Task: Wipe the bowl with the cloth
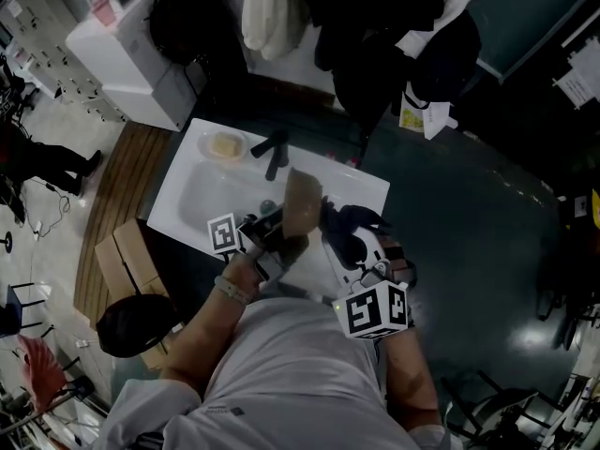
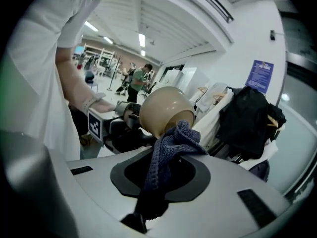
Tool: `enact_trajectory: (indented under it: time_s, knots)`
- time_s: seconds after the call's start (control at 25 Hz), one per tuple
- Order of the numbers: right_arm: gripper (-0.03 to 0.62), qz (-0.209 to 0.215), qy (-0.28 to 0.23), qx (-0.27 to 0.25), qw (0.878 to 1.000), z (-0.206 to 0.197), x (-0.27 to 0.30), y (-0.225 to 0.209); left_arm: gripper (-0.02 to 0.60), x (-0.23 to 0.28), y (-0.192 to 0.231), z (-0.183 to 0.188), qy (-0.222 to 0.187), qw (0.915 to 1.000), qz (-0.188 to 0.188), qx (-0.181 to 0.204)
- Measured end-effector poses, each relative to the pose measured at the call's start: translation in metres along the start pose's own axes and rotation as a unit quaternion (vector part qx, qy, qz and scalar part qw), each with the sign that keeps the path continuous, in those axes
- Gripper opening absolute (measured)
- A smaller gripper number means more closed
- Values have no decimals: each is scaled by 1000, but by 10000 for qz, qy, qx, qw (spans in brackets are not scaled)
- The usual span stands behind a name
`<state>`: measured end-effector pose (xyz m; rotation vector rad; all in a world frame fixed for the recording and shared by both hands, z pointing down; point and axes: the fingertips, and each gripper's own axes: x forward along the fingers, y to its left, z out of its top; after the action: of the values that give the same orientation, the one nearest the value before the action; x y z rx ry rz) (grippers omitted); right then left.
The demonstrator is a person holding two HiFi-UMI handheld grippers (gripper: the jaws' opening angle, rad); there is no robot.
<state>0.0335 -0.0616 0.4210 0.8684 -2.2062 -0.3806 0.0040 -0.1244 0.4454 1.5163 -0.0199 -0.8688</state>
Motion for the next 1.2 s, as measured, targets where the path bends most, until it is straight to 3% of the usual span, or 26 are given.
enact_trajectory:
  time_s: [0.2,0.44,0.72,0.96,1.2]
  knots:
    - [77,-314,323,-828,9955,7,2,-7,21,0,10,0,24,9997,251,62]
    - [77,-619,506,-851,9932,14,4,-36,21,4,8,-12,288,9989,354,134]
    - [77,-547,876,-975,9899,-4,17,-37,20,3,6,-14,336,9978,505,257]
    - [77,-327,1015,-1384,9846,-9,20,-10,20,-5,11,-4,32,9983,542,190]
    - [77,-192,934,-1424,9852,-5,18,6,20,-10,18,7,-155,9964,774,318]
